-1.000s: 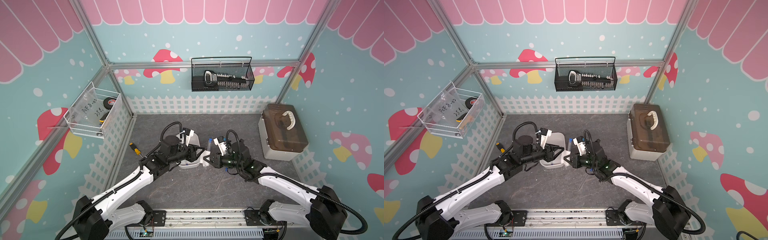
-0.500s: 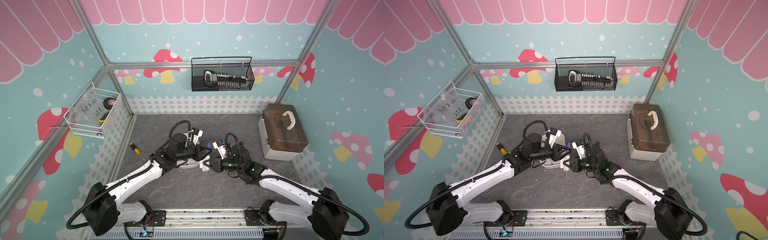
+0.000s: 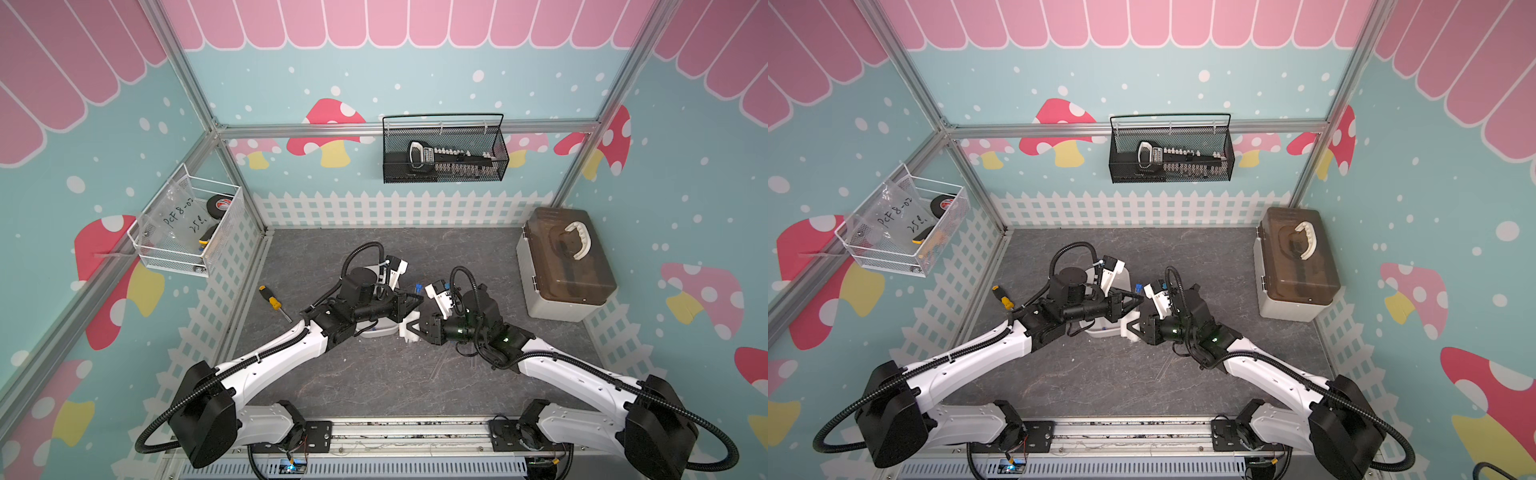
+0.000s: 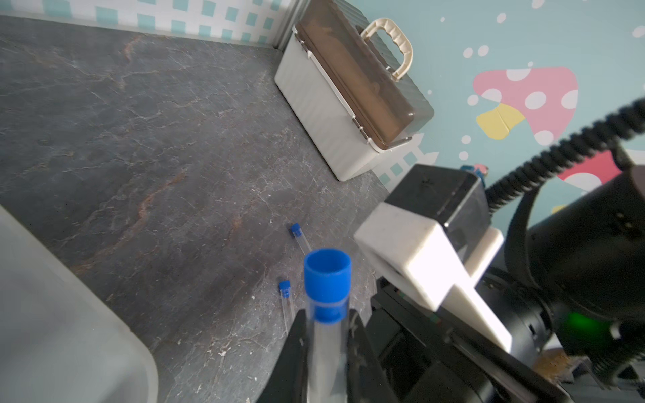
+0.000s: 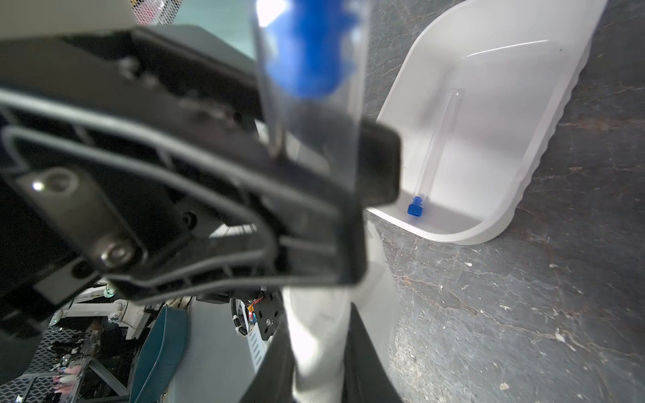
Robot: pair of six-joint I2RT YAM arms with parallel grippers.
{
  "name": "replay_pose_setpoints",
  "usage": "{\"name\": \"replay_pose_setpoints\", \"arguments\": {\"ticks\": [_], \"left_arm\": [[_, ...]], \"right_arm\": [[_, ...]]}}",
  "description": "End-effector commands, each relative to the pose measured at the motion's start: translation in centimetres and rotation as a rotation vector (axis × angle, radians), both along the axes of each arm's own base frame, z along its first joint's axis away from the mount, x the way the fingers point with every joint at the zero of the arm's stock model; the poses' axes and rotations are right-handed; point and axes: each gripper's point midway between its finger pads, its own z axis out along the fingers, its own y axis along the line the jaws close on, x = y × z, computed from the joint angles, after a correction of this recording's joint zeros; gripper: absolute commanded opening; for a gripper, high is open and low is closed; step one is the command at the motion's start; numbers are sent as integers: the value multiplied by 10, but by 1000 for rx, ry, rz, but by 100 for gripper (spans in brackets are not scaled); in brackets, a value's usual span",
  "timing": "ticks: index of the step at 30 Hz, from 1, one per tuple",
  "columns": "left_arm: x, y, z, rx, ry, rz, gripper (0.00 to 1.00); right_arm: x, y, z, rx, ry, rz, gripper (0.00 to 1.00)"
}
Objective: Wipe the exteriors of test tubes
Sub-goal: Wipe the dirt from the test tube.
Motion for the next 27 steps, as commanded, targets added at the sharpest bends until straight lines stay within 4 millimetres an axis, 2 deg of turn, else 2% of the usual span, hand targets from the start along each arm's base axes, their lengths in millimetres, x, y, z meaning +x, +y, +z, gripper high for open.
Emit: {"name": "replay_pose_setpoints", "arguments": {"ticks": [1,7,17,22,27], "left_arm": [[13,13,14,-8,-57,99,13],[13,14,14,-34,-42,111,12],[8,16,6,-72,7,130,11],[8,17,4,-76,17,138,11],[11,20,8,-83,12,164,11]], "right_arm": [[-12,-2,-8,-11,15,15,21],[-7,-4,-7,-10,-8,-24,20],[27,-2,16,-24,-135,-132,20],[37,5,30,-19,-173,-131,21],[34,11,22,-13,-137,-98,21]]}}
